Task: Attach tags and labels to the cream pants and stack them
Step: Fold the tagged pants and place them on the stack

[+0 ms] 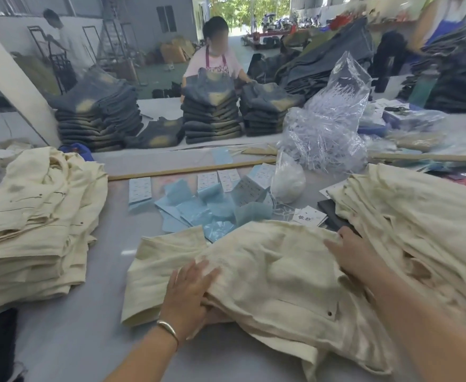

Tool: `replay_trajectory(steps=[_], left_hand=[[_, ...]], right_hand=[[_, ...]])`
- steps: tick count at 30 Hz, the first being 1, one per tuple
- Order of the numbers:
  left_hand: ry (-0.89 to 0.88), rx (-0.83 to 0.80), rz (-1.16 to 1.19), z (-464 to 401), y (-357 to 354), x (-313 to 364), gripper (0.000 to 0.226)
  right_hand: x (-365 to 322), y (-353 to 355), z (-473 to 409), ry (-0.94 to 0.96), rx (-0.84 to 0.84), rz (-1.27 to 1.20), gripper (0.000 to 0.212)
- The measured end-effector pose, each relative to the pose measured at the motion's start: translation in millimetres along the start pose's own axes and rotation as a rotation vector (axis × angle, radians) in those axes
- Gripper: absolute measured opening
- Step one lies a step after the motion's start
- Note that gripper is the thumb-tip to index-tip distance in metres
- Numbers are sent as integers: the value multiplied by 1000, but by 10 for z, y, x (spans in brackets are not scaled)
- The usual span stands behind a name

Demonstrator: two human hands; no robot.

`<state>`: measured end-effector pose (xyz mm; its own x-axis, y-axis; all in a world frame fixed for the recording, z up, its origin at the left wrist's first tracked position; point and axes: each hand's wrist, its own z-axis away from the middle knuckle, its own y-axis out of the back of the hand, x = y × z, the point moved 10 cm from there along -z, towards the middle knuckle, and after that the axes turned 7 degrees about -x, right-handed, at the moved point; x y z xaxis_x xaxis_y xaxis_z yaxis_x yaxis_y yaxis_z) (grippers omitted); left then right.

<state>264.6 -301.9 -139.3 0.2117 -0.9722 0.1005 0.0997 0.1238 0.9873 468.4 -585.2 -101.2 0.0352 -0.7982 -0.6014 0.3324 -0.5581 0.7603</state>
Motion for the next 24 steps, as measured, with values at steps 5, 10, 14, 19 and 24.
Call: replay_trajectory(steps=[5,10,14,19,24], left_hand=[[-55,210,293,-154,332,-13,41],[22,380,672,-211,740,6,26],[-69,386,669,-205,1078,269,39],[-173,491,452,37,1312,503,28],[-142,514,247,209,1093,328,33]], right_hand=[[252,-256,376,-61,-128,293,103],[509,-244,1034,-155,57,314,117],[-20,-608,1200,170,4,514,131],[-632,-426,1070,302,200,359,29],[-846,661,1295,415,634,-96,17]])
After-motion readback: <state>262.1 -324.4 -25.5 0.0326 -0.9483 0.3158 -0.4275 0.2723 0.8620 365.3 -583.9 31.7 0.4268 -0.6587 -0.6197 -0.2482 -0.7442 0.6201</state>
